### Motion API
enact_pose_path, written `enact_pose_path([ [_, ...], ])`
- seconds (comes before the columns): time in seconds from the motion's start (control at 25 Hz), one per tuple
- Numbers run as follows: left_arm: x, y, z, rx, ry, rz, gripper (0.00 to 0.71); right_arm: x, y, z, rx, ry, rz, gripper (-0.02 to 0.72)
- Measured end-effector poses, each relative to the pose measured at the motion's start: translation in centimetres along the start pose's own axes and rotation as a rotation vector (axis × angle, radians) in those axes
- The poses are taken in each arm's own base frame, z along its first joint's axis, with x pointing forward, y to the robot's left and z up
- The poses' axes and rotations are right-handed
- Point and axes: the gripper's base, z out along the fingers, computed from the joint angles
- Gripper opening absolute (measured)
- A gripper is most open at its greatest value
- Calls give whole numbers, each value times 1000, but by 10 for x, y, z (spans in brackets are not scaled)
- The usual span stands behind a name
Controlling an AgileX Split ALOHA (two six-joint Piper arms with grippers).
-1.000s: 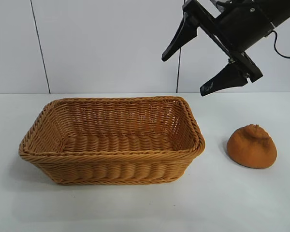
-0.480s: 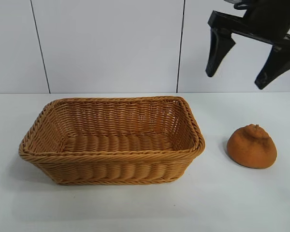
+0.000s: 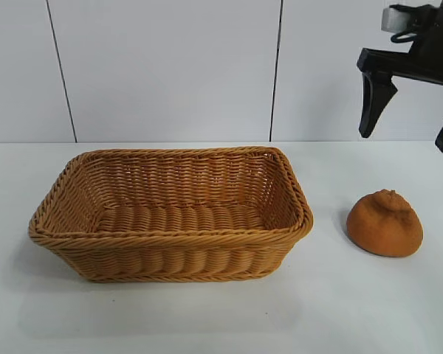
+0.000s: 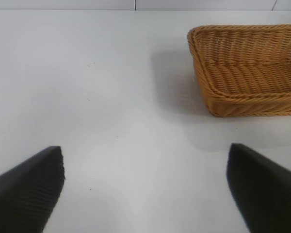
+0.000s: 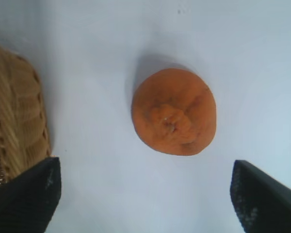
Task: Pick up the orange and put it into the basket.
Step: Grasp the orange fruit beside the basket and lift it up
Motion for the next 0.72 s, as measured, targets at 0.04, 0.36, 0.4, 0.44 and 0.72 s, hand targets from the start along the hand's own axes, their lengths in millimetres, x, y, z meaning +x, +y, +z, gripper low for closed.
enact_pose_path([
  [0.04,0,0,0,0,0,0,645,-1,-1,8,1,13,3,652],
  [0.36,0,0,0,0,0,0,645,-7,-8,80,13,138,27,652],
  [0.4,0,0,0,0,0,0,645,-7,-9,90,14,154,30,652],
  [0.44,0,0,0,0,0,0,645,-7,-11,98,16,169,33,652],
  [0.72,0,0,0,0,0,0,645,-5,-12,110,20,195,36,321],
])
